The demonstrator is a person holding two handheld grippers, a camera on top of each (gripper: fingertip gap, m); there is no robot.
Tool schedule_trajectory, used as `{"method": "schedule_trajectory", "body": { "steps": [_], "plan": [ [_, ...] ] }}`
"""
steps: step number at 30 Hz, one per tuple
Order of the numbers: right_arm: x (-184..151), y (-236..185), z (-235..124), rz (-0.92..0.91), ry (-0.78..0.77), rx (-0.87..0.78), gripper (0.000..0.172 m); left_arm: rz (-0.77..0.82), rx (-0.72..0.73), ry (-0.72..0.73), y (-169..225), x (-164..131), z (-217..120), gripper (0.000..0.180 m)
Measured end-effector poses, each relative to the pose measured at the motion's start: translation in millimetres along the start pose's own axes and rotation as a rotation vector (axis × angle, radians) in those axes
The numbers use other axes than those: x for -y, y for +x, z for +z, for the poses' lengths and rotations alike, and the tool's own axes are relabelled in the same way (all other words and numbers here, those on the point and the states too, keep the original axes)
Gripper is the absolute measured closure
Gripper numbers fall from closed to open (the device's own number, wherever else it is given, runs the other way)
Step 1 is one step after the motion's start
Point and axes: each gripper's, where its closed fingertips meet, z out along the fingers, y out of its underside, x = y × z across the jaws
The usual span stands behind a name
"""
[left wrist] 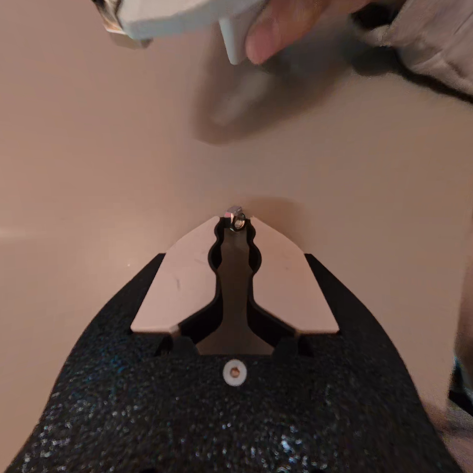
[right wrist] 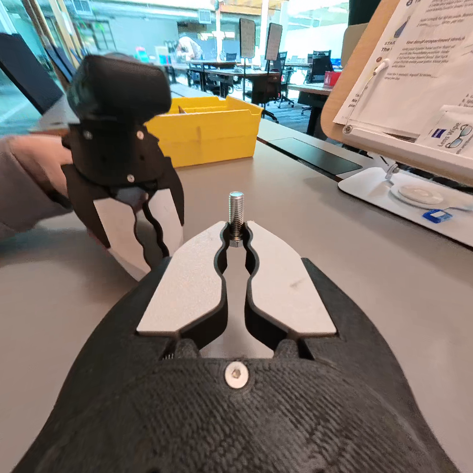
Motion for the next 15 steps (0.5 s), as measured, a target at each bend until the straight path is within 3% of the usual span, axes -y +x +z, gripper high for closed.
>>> {"method": "schedule_trajectory", "body": {
  "steps": [1,11,15],
  "plan": [
    [1.0,0.3,-0.4,0.021,0.013,0.009,0.163,0.016,0.023,0.018,-1.8,-0.1,2.7,0.165],
    [5.6,0.7,-2.0,0.043,0.047,0.016,0.163,0.234,0.171,0.229,-5.5,5.5,-5.7,0.151],
    [6.9,-0.3,-2.0,0.034,0.052,0.017,0.163,0.159,0.130,0.247,-5.3,6.9,-7.8,0.153]
  ]
}}
